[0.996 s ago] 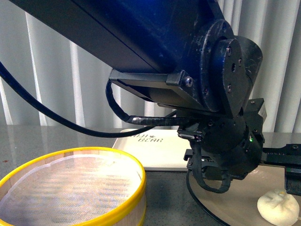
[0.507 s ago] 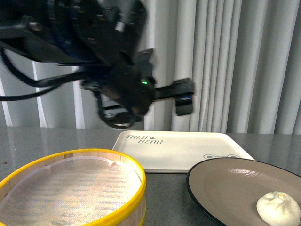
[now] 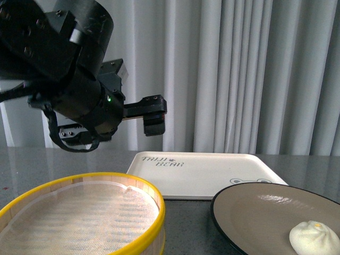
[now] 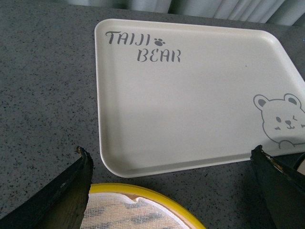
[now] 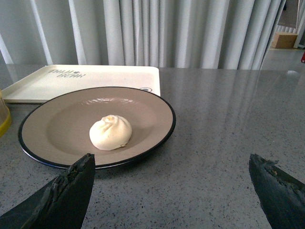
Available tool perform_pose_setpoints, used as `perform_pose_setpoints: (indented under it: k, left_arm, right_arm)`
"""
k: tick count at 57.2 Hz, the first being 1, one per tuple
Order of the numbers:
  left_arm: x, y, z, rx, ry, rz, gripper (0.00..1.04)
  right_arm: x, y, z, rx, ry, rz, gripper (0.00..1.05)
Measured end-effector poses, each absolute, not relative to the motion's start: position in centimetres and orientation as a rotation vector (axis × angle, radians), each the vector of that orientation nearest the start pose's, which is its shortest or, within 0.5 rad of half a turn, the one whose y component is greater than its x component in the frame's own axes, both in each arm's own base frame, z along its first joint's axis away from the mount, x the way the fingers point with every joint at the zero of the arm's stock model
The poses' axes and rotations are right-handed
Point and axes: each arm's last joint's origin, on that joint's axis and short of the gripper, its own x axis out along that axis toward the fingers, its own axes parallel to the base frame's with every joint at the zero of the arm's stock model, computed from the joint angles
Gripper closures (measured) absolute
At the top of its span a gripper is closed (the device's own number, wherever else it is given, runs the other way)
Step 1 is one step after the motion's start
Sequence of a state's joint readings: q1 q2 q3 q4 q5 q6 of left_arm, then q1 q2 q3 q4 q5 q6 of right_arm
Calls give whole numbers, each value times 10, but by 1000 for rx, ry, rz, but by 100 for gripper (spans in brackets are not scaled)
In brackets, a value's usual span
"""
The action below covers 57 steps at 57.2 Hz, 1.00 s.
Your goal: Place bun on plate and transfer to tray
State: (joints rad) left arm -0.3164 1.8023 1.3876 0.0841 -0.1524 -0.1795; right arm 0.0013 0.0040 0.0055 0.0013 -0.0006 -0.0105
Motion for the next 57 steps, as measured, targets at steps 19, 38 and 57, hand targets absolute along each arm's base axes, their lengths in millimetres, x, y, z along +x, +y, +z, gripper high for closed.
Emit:
perform_pose_setpoints:
  k: [19, 38, 57]
  left_arm:
    - [313, -57, 245, -28, -28, 9, 69]
    - [237, -25, 202, -7, 5, 4, 101]
    - [186, -6, 182, -7, 8, -18, 101]
  right_arm:
    - [98, 0, 165, -10, -3, 3, 9]
    - [98, 0, 165, -10, -3, 2, 9]
    - [98, 0, 165, -10, -3, 2, 9]
